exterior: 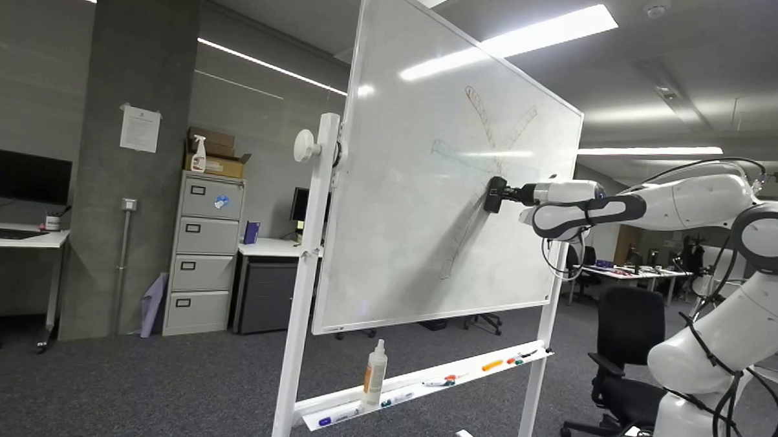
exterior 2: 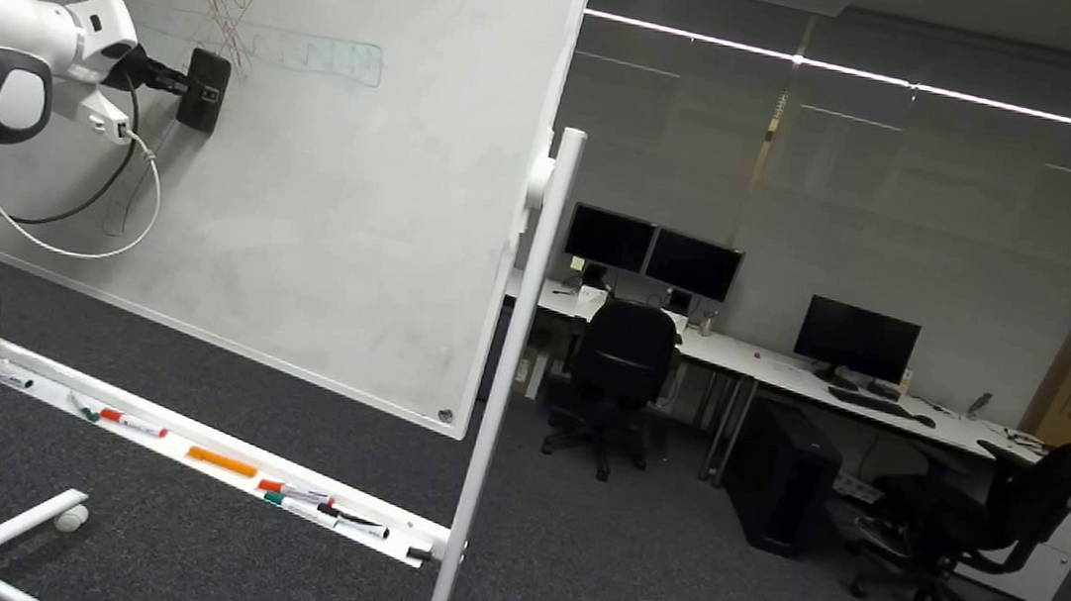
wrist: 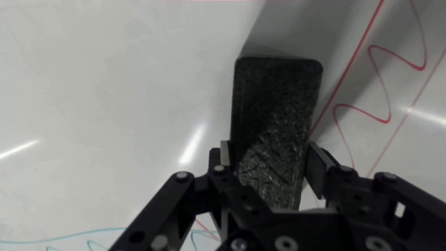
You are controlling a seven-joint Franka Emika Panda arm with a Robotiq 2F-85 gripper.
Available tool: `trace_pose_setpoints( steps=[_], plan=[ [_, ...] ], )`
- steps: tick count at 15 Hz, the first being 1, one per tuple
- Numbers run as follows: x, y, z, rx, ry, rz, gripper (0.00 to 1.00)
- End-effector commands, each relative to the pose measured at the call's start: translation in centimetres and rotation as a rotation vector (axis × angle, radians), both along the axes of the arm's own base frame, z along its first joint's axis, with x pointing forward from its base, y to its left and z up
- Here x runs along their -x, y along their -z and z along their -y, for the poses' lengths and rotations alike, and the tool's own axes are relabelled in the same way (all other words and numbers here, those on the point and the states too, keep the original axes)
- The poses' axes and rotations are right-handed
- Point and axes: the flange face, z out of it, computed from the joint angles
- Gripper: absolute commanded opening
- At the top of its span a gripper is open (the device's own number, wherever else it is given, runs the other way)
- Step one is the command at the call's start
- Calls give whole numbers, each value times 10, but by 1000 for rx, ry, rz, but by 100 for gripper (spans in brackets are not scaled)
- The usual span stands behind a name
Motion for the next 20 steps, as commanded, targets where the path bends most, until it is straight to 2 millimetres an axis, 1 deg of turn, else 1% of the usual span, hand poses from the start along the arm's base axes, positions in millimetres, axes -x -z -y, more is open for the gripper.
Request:
trace_pose_setpoints(
  steps=[1, 7, 8, 11, 12, 13, 16, 17, 19, 20],
  plan=[
    [1, -1, 0, -3, 0, -2, 55],
    [1, -1, 0, -5, 1, -2, 55],
    [1, -1, 0, -6, 1, -2, 30],
    [-7, -21, 23, -49, 58, 100, 30],
    [-8, -34, 30, -57, 73, 126, 30],
    [-9, -52, 36, -68, 85, 142, 30],
    [-16, -77, 58, -93, 119, 189, 30],
    [-19, -83, 61, -98, 124, 201, 30],
    [-27, -87, 63, -107, 123, 206, 30],
    [-30, -86, 61, -111, 118, 203, 30]
  ],
)
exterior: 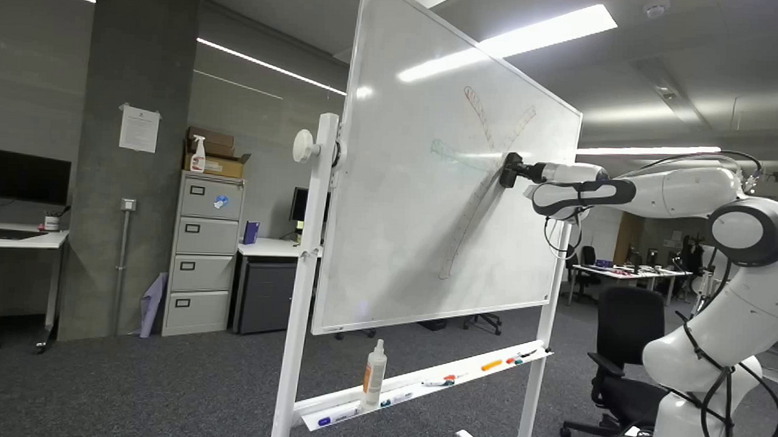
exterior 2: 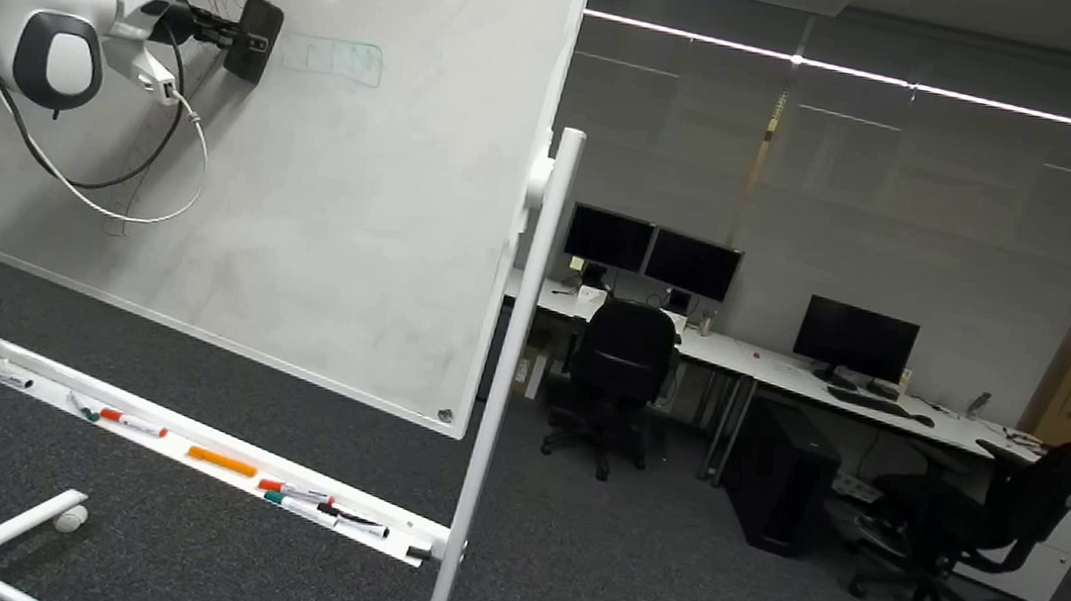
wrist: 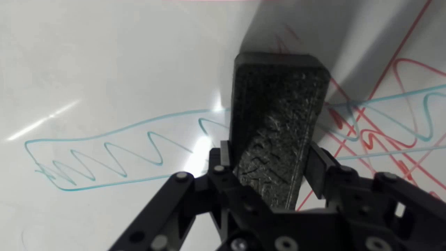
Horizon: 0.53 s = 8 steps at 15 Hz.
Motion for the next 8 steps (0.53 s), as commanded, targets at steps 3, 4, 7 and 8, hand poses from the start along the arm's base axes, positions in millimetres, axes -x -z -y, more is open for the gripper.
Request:
trace_pose_setpoints(
  steps=[3, 4, 7, 8],
  plan=[
    [-26, -2, -15, -31, -32, 7, 30],
    [-27, 1, -22, -23, -40, 0, 30],
    [-27, 15, -48, 8, -71, -29, 30],
    [-28, 22, -58, 19, -87, -42, 30]
  ],
)
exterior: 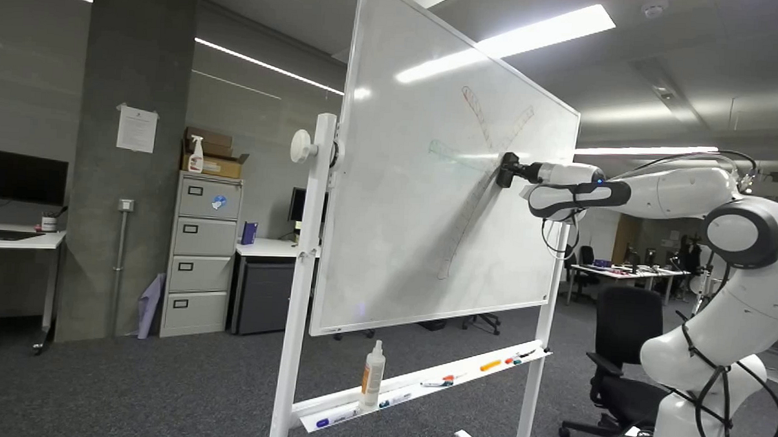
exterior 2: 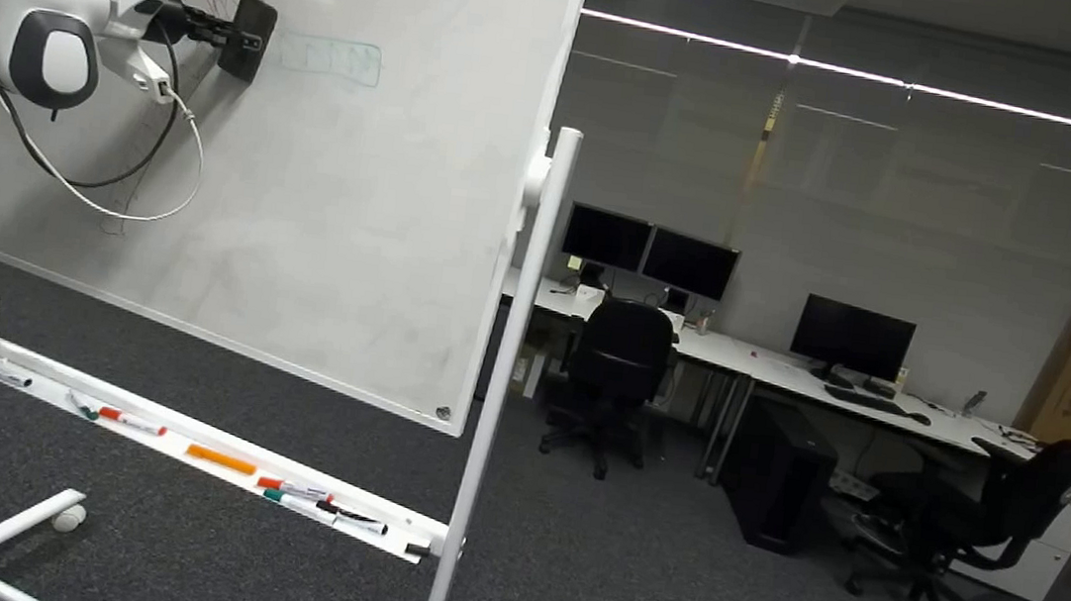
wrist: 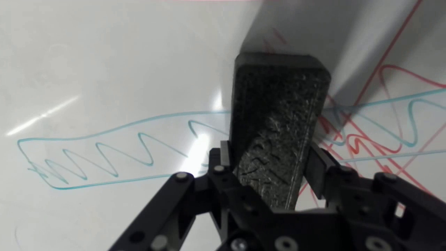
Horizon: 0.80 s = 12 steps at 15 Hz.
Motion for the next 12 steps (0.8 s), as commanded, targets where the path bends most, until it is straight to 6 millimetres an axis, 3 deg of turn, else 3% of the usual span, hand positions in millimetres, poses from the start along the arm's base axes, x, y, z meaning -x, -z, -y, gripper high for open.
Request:
trace_pose_setpoints(
  steps=[1, 6, 12],
  plan=[
    [-22, 23, -50, 11, -102, -51, 30],
    [-20, 33, -84, 52, -153, -72, 30],
    [-21, 20, -53, -27, -96, -35, 30]
  ],
)
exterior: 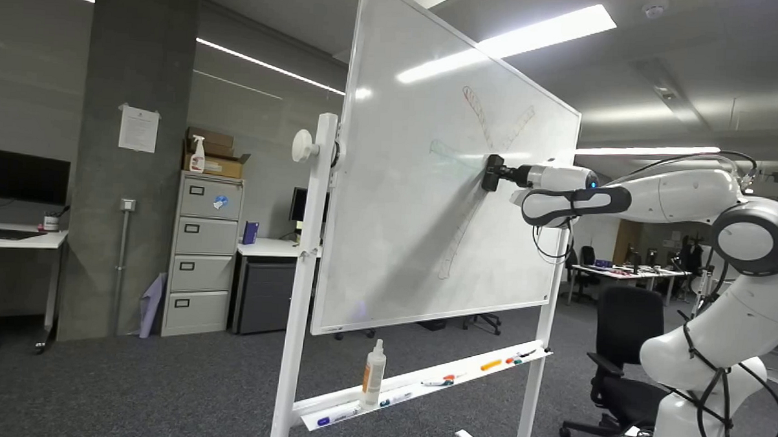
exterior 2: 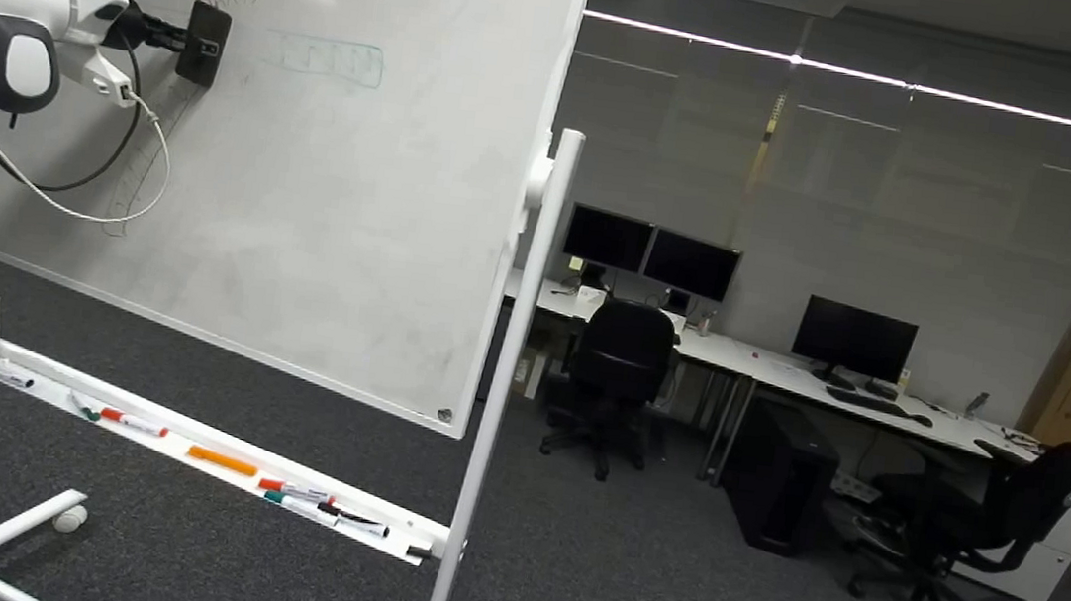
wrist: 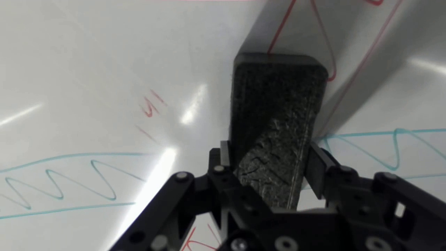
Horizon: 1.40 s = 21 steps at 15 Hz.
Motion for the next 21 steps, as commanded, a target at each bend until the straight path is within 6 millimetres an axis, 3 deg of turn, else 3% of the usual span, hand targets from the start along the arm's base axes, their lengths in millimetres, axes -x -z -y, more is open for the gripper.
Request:
trace_pose_setpoints(
  steps=[1, 9, 17, 21],
  plan=[
    [-24, 0, 17, -88, 2, -3, 30],
    [-16, 16, 59, -217, 75, -14, 30],
    [-14, 56, 140, -340, 220, -63, 30],
    [-16, 60, 166, -377, 268, -55, 30]
  ],
)
